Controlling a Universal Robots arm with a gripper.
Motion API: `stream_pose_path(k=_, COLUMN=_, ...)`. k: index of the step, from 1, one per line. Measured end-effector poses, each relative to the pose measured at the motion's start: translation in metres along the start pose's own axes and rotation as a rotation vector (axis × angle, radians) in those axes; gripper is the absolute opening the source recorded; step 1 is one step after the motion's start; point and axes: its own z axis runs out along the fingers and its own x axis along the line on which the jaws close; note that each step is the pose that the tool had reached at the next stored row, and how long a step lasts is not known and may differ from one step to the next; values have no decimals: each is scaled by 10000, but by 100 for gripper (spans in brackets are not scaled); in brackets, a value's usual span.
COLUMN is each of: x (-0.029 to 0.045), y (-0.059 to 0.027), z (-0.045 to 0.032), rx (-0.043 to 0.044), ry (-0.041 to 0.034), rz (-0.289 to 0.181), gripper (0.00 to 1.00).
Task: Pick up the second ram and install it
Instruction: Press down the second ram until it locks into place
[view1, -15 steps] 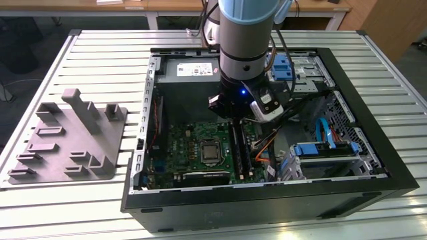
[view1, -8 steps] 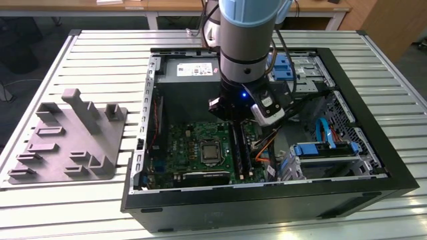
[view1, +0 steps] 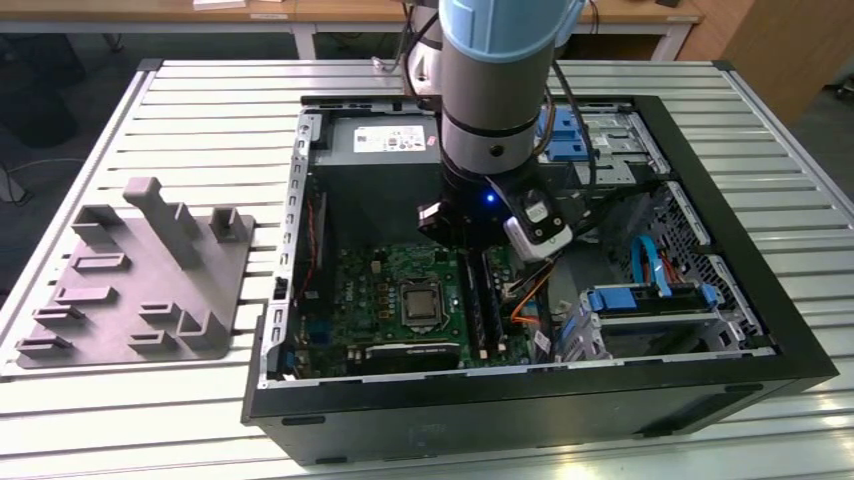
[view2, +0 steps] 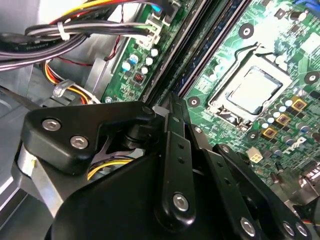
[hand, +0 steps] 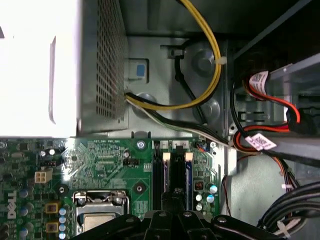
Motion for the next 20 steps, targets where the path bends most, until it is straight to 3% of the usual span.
stream_pose_path(k=20, x=-1, y=-80, z=1, rx=23, ry=-1, rz=-1, gripper=10)
